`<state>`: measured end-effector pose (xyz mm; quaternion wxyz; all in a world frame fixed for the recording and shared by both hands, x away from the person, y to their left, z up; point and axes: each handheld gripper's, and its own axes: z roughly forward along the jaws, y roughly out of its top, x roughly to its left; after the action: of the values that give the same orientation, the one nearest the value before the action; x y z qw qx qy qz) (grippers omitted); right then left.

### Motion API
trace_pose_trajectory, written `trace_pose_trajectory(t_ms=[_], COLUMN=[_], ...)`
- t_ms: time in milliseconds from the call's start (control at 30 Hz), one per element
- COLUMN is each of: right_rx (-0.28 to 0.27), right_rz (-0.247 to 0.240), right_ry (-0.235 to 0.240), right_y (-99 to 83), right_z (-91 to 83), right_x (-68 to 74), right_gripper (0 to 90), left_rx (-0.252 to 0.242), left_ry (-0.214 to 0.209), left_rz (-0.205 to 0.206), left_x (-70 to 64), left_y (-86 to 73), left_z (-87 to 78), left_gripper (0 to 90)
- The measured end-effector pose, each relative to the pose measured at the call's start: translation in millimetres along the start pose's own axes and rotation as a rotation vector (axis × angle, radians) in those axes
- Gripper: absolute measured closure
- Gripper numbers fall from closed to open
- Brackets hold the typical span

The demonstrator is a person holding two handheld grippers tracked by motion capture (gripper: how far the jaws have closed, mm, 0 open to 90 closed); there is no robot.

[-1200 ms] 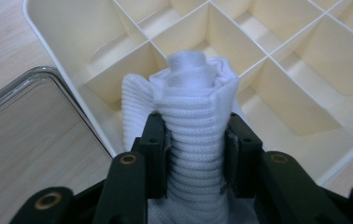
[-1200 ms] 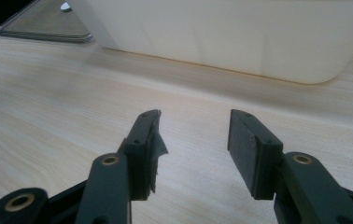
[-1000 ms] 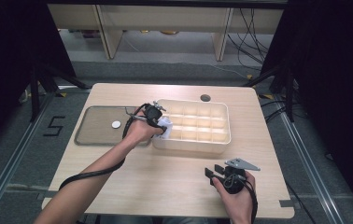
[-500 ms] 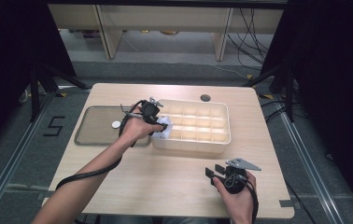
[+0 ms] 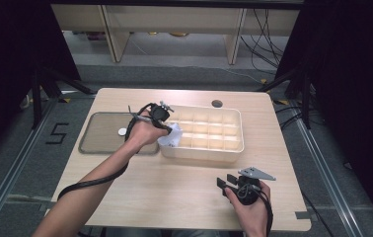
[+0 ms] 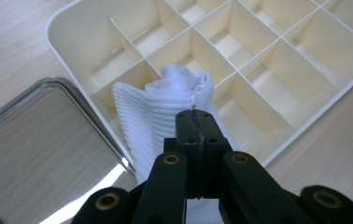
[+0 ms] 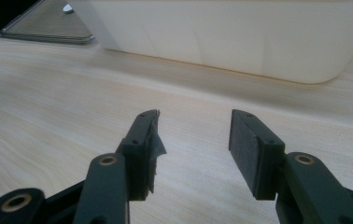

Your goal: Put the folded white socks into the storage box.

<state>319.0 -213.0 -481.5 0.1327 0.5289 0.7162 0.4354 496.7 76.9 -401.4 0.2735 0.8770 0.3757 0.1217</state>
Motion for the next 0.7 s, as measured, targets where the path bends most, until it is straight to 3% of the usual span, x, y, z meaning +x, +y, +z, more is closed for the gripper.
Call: trace_pose_trajectory(t_ms=[333,500,567,667,700], right_rx=[0.009,0.01,0.009,0.014,0.014], right_rz=[0.006,0.01,0.012,0.001,0.003], right_ry=[-0.008,0.0,0.008,-0.012,-0.009], right_y=[0.1,0.0,-0.2,-0.1,-0.1], right_z=[-2.9,-2.8,-2.5,-2.2,-2.4], right_x=[-0.2,-1.1,-1.1,-1.1,-0.6], right_gripper=[53.0,53.0,53.0,53.0,53.0], left_rx=[0.088,0.107,0.117,0.13,0.144], left_ry=[-0.016,-0.012,-0.012,-0.011,-0.014], left_rz=[-0.012,-0.026,-0.013,-0.029,-0.013], left_x=[-1.5,-2.6,-1.8,-2.6,-0.9], left_y=[-4.7,-5.9,-5.4,-6.2,-5.9], left_z=[24.5,31.2,32.3,35.4,35.7], left_gripper=[89.0,89.1,89.2,89.2,89.2])
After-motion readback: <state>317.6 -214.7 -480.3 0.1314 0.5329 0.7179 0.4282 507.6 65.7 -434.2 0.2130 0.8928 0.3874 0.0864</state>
